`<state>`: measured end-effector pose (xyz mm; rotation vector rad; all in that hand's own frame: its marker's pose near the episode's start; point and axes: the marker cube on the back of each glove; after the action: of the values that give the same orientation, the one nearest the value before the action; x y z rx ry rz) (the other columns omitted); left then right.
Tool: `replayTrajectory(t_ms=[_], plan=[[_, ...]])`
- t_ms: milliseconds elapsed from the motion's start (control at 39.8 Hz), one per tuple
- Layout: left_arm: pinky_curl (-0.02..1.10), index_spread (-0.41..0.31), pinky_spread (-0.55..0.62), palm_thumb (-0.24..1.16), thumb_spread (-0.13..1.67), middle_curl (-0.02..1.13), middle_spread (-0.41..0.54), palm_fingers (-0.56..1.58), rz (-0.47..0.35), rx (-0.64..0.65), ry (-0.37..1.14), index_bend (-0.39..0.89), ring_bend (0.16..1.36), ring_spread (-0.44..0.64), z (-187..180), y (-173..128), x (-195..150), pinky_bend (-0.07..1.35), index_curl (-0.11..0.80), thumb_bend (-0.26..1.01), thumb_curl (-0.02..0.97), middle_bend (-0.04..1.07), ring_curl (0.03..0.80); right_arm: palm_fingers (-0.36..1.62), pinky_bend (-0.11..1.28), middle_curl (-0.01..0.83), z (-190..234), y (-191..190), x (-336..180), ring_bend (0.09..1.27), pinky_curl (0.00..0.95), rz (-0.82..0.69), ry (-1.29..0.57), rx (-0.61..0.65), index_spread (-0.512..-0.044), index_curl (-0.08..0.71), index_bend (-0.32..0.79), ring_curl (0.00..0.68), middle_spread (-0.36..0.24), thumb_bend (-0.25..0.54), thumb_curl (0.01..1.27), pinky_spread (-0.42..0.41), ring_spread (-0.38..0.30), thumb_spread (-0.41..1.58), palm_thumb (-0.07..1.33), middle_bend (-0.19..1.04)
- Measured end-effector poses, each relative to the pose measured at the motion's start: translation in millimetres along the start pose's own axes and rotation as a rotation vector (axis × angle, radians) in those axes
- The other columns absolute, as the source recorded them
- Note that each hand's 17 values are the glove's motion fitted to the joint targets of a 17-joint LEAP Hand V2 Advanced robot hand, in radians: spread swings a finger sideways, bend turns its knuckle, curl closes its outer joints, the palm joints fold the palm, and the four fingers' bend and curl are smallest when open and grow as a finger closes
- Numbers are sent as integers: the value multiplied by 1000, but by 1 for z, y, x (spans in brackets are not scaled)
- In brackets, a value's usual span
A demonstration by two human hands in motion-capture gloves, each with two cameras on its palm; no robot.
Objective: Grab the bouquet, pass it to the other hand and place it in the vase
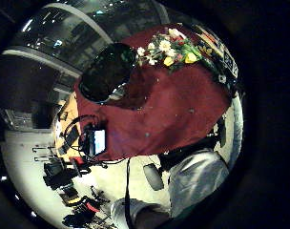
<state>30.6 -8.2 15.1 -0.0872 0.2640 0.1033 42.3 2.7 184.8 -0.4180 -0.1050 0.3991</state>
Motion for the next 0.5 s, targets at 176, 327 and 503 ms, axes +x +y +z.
replayTrajectory(t_ms=[176, 327, 503], plan=[[347, 7, 435, 133, 1038, 310, 348, -89, 1, 0, -14, 71, 675, 424, -4, 5, -1, 494, 122, -24, 280, 207, 278, 924, 699, 419, -1, -4, -6, 713, 354, -28, -23, -9, -239, 193, 274, 392, -83, 7, 392, -152, -150, 1000, 780, 329], [345, 7, 434, 133, 1038, 317, 345, -87, -6, -13, -12, 73, 675, 423, -10, 13, -3, 495, 114, -24, 281, 207, 277, 1109, 629, 406, 4, -20, 4, 665, 350, 95, 83, -45, -221, 269, 348, 393, -175, 43, 410, -210, -169, 1007, 905, 223], [344, 7, 433, 131, 1043, 322, 342, -84, -27, 14, -24, 74, 674, 423, -19, 20, -11, 499, 107, -24, 283, 209, 275, 1184, 481, 435, 8, -32, 7, 634, 332, 58, -15, -123, -219, 331, 316, 409, -156, 45, 433, -202, -201, 1027, 971, 267]])
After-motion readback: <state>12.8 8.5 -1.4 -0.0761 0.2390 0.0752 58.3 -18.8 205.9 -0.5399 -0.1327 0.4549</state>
